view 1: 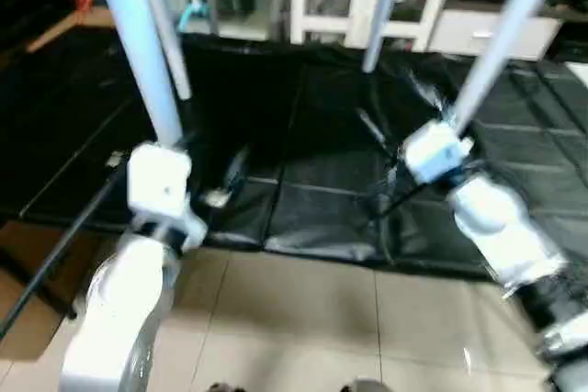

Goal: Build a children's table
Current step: Flip table

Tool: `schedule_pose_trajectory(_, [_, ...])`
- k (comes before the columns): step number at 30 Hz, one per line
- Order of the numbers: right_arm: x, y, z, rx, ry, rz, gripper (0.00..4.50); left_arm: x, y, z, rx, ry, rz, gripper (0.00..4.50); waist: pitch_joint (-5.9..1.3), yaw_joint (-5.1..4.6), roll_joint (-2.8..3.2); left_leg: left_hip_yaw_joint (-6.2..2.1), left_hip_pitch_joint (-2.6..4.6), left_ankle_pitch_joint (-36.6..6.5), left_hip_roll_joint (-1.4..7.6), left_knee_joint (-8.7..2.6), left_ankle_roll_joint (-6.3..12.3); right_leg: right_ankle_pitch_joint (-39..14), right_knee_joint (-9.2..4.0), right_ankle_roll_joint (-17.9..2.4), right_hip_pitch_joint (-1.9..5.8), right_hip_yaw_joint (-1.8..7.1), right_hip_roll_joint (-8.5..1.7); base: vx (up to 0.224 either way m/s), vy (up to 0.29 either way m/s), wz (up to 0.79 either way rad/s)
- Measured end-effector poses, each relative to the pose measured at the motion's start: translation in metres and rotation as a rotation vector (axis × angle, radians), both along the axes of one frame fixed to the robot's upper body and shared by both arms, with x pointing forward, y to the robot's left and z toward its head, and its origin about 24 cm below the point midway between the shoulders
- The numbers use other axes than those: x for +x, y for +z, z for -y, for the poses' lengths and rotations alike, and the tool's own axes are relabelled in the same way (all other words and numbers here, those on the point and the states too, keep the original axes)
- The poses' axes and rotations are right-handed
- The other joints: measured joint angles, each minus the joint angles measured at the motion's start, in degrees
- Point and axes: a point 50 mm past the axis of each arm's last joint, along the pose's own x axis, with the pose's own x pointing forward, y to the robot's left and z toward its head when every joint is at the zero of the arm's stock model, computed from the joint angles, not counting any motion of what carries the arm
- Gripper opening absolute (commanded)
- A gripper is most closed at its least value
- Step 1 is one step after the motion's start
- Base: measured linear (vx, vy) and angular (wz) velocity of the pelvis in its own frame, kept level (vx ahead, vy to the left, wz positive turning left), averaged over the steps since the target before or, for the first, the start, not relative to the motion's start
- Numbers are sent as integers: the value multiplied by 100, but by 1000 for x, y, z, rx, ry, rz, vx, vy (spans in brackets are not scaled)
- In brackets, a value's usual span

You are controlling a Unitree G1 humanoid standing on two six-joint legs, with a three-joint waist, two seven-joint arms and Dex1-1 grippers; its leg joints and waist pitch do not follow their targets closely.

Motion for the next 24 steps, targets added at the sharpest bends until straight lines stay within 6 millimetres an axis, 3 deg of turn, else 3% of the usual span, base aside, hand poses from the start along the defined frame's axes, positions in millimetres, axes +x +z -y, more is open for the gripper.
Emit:
schedule_pose_trajectory(1, [4, 3, 4, 79, -37, -23, 383, 3, 4, -9, 5, 70, 11, 428, 12, -45, 25, -47, 11, 0, 12, -18, -1, -19, -43, -3, 80, -93, -8, -103, 20, -15])
schedule_pose_trajectory(2, [9, 6, 7, 144, -66, -48, 388, 5, 8, -16, 15, 116, 15, 435, 22, -41, 19, -44, 6, 1, 23, -45, -2, -110, 56, -51, 97, -117, -14, -158, 12, -14])
schedule_pose_trajectory(3, [11, 7, 14, 195, -101, -66, 394, 10, 11, -19, 19, 135, 18, 440, 27, 36, 24, 23, 11, 1, 22, -73, -3, -317, 422, -186, 85, -137, -42, -140, -56, -1])
schedule_pose_trajectory(4, [12, 10, 24, 231, -137, -78, 407, 13, 16, -19, 20, 134, 38, 446, -70, 214, -147, 240, 22, 2, 9, -92, -4, -546, 846, -117, 163, -23, -39, -140, -56, -1])
schedule_pose_trajectory(5, [14, 14, 27, 245, -142, -82, 421, 12, 15, -19, 7, 132, 35, 449, -87, 283, -262, 293, 24, -5, -1, 45, -12, -767, 991, 17, 84, 133, 5, 27, -108, 5])
schedule_pose_trajectory(6, [15, 14, 25, 257, -130, -105, 421, 11, 9, -16, -31, 118, 11, 449, -132, 379, -179, 103, -21, -201, -33, 294, -98, -771, 1004, 23, 26, 172, 4, 99, -54, -16])
schedule_pose_trajectory(7, [14, 13, 17, 270, -100, -141, 439, 9, 1, -14, -69, 114, -23, 450, -163, 431, -116, -268, 23, -220, -197, 507, -78, -770, 979, 23, 26, 171, 15, 99, -54, -16])
schedule_pose_trajectory(8, [11, 8, 12, 273, -80, -169, 446, 9, -1, -11, -91, 100, -35, 450, -204, 428, -50, -353, 140, -340, -211, 366, -233, -761, 951, 13, -23, 101, 29, 0, 0, 0])
schedule_pose_trajectory(9, [10, 2, 7, 285, -69, -208, 446, 11, -1, -6, -98, 78, -37, 450, -201, 400, -59, -293, 114, -318, -188, 308, -258, -691, 900, -39, -54, 114, 36, -132, -32, 38])
schedule_pose_trajectory(11, [-3, -23, -1, 319, -67, -365, 446, 5, -18, 1, -126, 76, -110, 450, -194, 387, -61, -261, 104, -282, -101, 189, -235, -400, 579, -118, 25, 202, 202, -132, -20, 27])
schedule_pose_trajectory(12, [-10, -30, -3, 312, -68, -412, 446, -1, -27, 1, -129, 90, -145, 450, -183, 400, -41, -266, 112, -283, -94, 166, -235, -347, 488, -115, 78, 190, 207, -84, 49, 3])
schedule_pose_trajectory(14, [-20, -42, -4, 298, -82, -480, 446, -7, -39, 0, -127, 116, -195, 450, -164, 379, -15, -259, 119, -284, -98, 115, -235, -331, 358, -106, 89, 174, 201, -79, 53, 2])
schedule_pose_trajectory(17, [-26, -38, -3, 275, -84, -473, 446, -7, -36, 2, -121, 109, -167, 450, -158, 313, 22, -272, 125, -285, -108, 2, -234, -333, 135, -103, 148, 101, 181, -72, 60, -6])
schedule_pose_trajectory(20, [-39, -32, -13, 219, -22, -417, 446, -6, -34, 12, -105, 59, -128, 450, -136, 219, 51, -286, 170, -285, -102, -115, -234, -333, -63, -102, 272, -1, 155, -57, 54, -9])
schedule_pose_trajectory(21, [-41, -32, -19, 222, 7, -416, 446, -6, -34, 15, -107, 47, -121, 450, -127, 191, 57, -271, 188, -285, -103, -133, -234, -334, -79, -103, 284, -41, 123, -109, 27, -12])
schedule_pose_trajectory(22, [-45, -33, -26, 246, 32, -424, 446, -5, -34, 17, -111, 37, -111, 450, -110, 174, 42, -201, 194, -285, -104, -179, -234, -395, 46, -101, 284, -102, 70, -109, 27, -12])
schedule_pose_trajectory(23, [-47, -34, -28, 265, 40, -438, 446, -4, -33, 20, -111, 24, -107, 450, -108, 222, 31, -117, 208, -285, -102, -197, -234, -565, 295, -127, 272, -89, 20, -137, -22, 0])
schedule_pose_trajectory(24, [-48, -35, -29, 275, 41, -455, 446, -3, -31, 21, -111, 15, -96, 450, -145, 334, -74, 48, 219, -284, -100, -197, -235, -704, 607, -85, 287, 24, -18, -7, -95, 14])
